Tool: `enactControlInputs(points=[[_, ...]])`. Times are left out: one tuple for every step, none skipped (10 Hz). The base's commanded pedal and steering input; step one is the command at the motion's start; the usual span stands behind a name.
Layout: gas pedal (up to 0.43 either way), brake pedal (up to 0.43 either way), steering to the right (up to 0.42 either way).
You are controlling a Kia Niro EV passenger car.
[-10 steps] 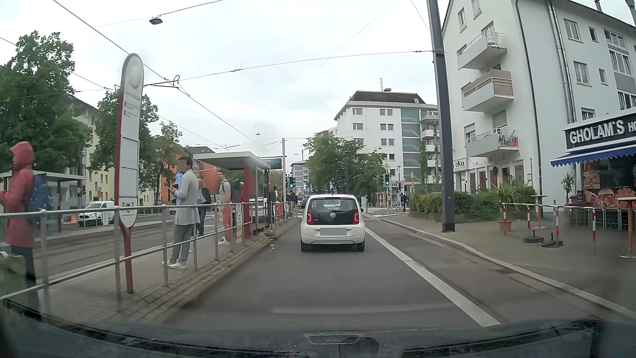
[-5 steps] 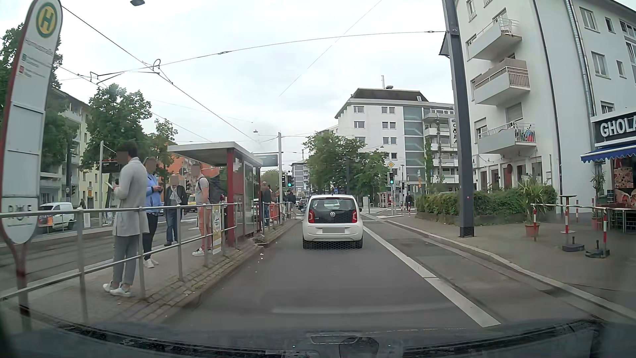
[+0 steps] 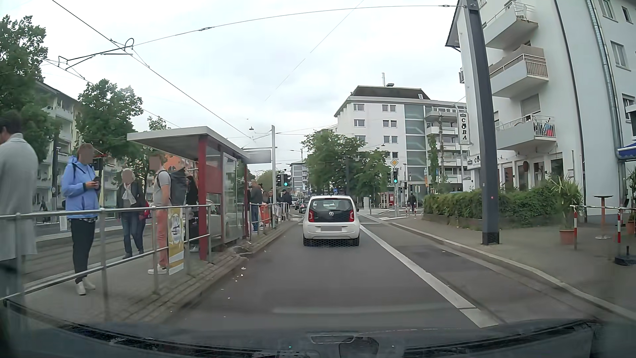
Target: Follow the waypoints while adhering to traffic rules and regulations
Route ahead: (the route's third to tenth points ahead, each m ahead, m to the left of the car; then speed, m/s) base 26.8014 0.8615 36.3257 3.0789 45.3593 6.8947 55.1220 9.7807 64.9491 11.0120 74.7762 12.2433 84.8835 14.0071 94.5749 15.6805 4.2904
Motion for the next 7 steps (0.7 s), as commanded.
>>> enactControlInputs(points=[[0.138,0.0,0.004],[0.138,0.0,0.004],[0.138,0.0,0.004],[0.15,0.0,0.004],[0.15,0.0,0.002],[0.15,0.0,0.0],[0.15,0.0,0.0]])
